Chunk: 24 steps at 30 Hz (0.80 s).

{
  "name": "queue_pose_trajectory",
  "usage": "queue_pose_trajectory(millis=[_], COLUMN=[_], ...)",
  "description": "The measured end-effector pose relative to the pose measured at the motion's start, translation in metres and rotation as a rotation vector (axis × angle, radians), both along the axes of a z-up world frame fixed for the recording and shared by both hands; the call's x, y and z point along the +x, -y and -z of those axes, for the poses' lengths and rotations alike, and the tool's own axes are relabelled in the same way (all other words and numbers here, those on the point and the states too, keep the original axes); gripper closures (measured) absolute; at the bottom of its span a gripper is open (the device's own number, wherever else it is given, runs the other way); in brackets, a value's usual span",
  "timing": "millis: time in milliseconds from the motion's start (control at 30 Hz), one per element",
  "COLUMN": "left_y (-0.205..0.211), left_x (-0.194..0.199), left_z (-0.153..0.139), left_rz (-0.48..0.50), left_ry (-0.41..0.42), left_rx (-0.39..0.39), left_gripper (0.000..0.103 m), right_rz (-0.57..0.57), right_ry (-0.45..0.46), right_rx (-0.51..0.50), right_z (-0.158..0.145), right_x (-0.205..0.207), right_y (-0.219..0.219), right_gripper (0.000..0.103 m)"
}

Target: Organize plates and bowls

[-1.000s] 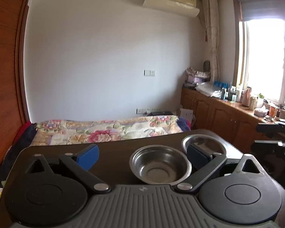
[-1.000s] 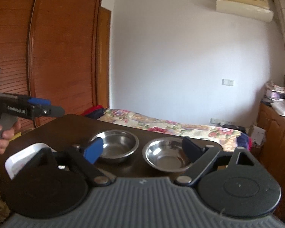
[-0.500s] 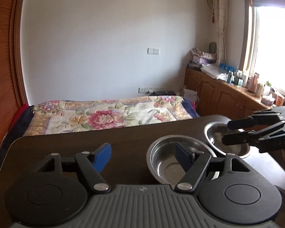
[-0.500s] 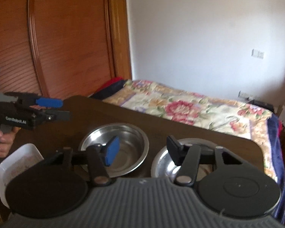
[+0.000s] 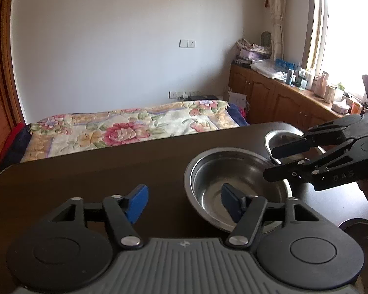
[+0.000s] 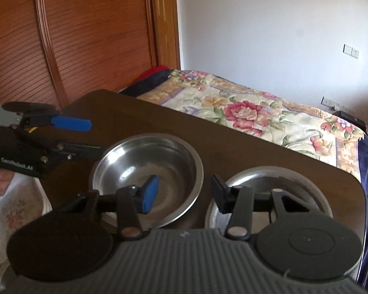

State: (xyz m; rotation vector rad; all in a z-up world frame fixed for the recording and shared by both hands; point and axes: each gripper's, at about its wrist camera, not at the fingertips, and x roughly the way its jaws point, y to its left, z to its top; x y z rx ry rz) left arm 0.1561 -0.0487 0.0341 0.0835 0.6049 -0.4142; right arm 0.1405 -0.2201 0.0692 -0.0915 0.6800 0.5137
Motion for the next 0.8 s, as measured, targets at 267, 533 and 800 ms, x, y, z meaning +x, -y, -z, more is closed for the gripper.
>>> queue_pose_trajectory(millis=[267, 533, 800], left_y=[0.004, 0.004, 0.007], left_x=[0.005, 0.010, 0.014], left_z=[0.007, 0.012, 0.013], left_rz=[0.019, 0.025, 0.036], left_ry=[-0.028, -0.052, -0.079], left_rx=[0.026, 0.021, 0.001], left_gripper=[0.044, 0.049, 0.082], right_rz=[-0.013, -0.041, -0.063], right_ry=[-0.014, -0.030, -0.057], right_rx=[-0.043, -0.087, -0.115], right_z=[0.002, 0.007, 0.012], right_x=[0.007, 0.011, 0.014], right_y=[-0.009, -0.018, -0.023], right_gripper=[0.054, 0.054, 0.080])
